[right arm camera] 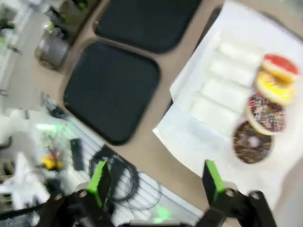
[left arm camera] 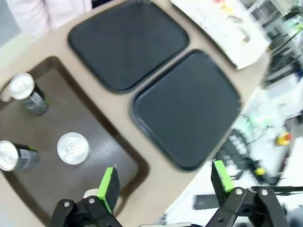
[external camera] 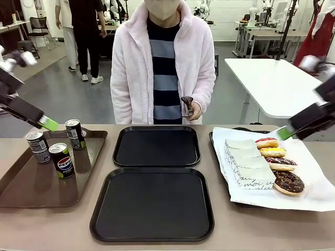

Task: Set up donuts and drinks on trays.
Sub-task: Pick up one Pepsi coke and place it on the Flat Tray.

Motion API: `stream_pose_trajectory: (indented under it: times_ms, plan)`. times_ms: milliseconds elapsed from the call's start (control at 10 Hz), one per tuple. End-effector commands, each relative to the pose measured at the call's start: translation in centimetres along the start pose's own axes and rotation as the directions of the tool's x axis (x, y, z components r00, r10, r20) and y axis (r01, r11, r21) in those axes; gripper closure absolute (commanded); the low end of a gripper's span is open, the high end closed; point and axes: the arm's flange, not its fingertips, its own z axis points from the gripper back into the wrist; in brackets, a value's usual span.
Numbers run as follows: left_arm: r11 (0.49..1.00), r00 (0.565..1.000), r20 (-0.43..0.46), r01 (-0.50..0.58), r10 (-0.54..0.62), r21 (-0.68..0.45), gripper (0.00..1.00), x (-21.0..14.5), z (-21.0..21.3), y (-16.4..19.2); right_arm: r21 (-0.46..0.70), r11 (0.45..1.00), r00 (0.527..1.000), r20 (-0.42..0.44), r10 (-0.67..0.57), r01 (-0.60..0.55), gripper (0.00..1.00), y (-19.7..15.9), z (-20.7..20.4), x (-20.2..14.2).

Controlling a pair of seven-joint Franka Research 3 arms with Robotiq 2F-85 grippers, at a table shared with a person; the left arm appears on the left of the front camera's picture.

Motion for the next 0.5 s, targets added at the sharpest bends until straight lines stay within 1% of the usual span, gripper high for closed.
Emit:
stream_pose_trajectory:
  times_ms: [0,100,200,300,400]
  plan:
    - [0.936,0.961,0.016,-0.264,0.275,-0.231,0.00,-0.3,3.2,3.9,0.286,0.908,0.926,0.132,-0.354,0.306,0.00,-4.3,4.3,-1.0]
    - [0.906,0.943,-0.002,-0.322,0.334,-0.274,0.00,-1.5,4.1,5.8,0.351,0.864,0.895,0.131,-0.426,0.360,0.00,-6.9,5.8,-2.4]
    - [0.884,0.929,-0.040,-0.361,0.367,-0.297,0.00,-2.9,4.8,7.8,0.400,0.830,0.877,0.118,-0.466,0.388,0.00,-9.1,6.8,-4.0]
    - [0.865,0.905,-0.060,-0.421,0.421,-0.274,0.00,-4.3,5.5,9.8,0.397,0.805,0.850,0.100,-0.516,0.442,0.00,-11.1,7.3,-5.4]
    - [0.840,0.879,-0.063,-0.471,0.473,-0.270,0.00,-5.8,6.0,11.6,0.371,0.783,0.829,0.056,-0.556,0.499,0.00,-12.9,7.7,-6.7]
